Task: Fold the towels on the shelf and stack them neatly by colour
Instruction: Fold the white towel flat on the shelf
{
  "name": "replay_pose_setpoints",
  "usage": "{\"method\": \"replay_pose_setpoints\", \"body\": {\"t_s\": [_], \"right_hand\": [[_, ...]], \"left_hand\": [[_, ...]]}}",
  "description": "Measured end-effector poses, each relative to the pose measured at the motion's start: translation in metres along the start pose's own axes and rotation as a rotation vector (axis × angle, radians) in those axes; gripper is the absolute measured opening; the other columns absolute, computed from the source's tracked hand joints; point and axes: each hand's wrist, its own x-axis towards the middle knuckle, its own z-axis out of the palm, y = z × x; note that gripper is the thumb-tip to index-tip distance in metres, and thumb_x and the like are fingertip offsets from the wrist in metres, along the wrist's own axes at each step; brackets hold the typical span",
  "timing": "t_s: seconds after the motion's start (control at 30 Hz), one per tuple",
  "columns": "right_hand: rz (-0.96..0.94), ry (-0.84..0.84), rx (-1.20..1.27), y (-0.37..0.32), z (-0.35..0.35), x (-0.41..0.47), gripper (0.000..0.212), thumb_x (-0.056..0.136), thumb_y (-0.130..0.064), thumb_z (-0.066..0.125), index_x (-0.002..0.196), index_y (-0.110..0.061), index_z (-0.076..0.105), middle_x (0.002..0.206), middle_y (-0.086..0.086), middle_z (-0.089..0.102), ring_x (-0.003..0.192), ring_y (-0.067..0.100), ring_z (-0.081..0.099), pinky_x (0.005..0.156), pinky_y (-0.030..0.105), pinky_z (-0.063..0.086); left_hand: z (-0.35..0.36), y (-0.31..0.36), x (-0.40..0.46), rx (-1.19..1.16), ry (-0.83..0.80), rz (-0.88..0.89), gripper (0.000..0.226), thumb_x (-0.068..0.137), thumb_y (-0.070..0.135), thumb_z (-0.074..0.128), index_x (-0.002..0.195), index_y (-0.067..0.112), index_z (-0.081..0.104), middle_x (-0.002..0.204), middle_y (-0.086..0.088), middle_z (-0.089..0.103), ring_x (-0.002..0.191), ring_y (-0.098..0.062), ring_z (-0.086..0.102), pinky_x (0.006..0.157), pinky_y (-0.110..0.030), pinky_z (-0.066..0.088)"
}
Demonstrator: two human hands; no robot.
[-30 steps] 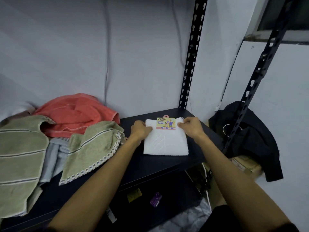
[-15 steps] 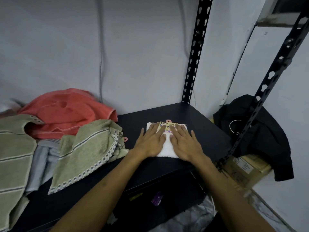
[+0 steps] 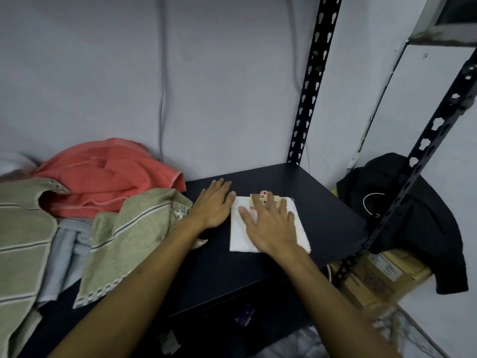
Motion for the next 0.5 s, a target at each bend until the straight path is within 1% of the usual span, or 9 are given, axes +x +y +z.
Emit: {"method": "replay_pose_setpoints", "body": {"t_s": [0.07,0.13,0.23,0.3,0.43,0.5], "right_hand": [[0.005,-0.061,-0.096,0.006,0.012,0.011,0.074,0.094,-0.075,0.014,0.159,-0.038,0.007,0.168,0.001,-0.009,0.152,0.037,-0.015,0.12,0.059,-0.005],[-0.014,-0.076,-0.131,0.022,0.011,0.028,0.074,0.093,-0.077,0.012,0.158,-0.043,0.003,0.167,-0.003,-0.015,0.152,0.034,-0.018,0.12,0.059,-0.009],[-0.081,-0.107,-0.153,0.051,0.001,0.058,0.072,0.092,-0.078,0.014,0.156,-0.048,0.003,0.167,-0.01,-0.015,0.153,0.026,-0.018,0.121,0.056,-0.011],[-0.127,-0.122,-0.154,0.071,-0.008,0.079,0.07,0.092,-0.078,0.016,0.155,-0.05,0.004,0.166,-0.014,-0.013,0.153,0.021,-0.018,0.122,0.053,-0.011],[-0.232,-0.119,-0.124,0.097,-0.018,0.12,0.066,0.093,-0.076,0.023,0.154,-0.054,0.007,0.165,-0.021,-0.01,0.154,0.015,-0.014,0.124,0.05,-0.007],[-0.243,-0.114,-0.111,0.105,-0.02,0.142,0.067,0.093,-0.076,0.025,0.154,-0.055,0.008,0.166,-0.019,-0.007,0.154,0.014,-0.013,0.124,0.049,-0.007]], "left_hand": [[0.006,-0.008,0.01,0.053,-0.03,-0.053,0.059,0.109,0.045,0.023,0.162,0.019,0.017,0.17,-0.004,0.008,0.157,-0.021,0.001,0.125,-0.046,0.003],[0.012,-0.012,0.019,0.092,-0.046,-0.086,0.059,0.108,0.046,0.022,0.161,0.02,0.017,0.17,-0.005,0.007,0.157,-0.023,-0.001,0.125,-0.05,0.0],[0.02,-0.003,0.034,0.11,-0.035,-0.106,0.058,0.108,0.045,0.024,0.16,0.021,0.019,0.17,-0.006,0.006,0.157,-0.023,-0.003,0.124,-0.056,-0.004],[0.026,0.003,0.041,0.134,-0.012,-0.107,0.057,0.108,0.044,0.025,0.16,0.021,0.019,0.17,-0.005,0.005,0.157,-0.022,-0.004,0.124,-0.057,-0.004],[0.034,0.001,0.044,0.181,0.003,-0.119,0.066,0.105,0.055,0.018,0.162,0.023,0.01,0.17,-0.001,-0.001,0.156,-0.018,-0.01,0.124,-0.053,-0.008],[0.037,0.0,0.047,0.199,0.009,-0.12,0.068,0.104,0.058,0.015,0.162,0.024,0.007,0.17,0.0,-0.004,0.156,-0.016,-0.012,0.125,-0.052,-0.009]]}}
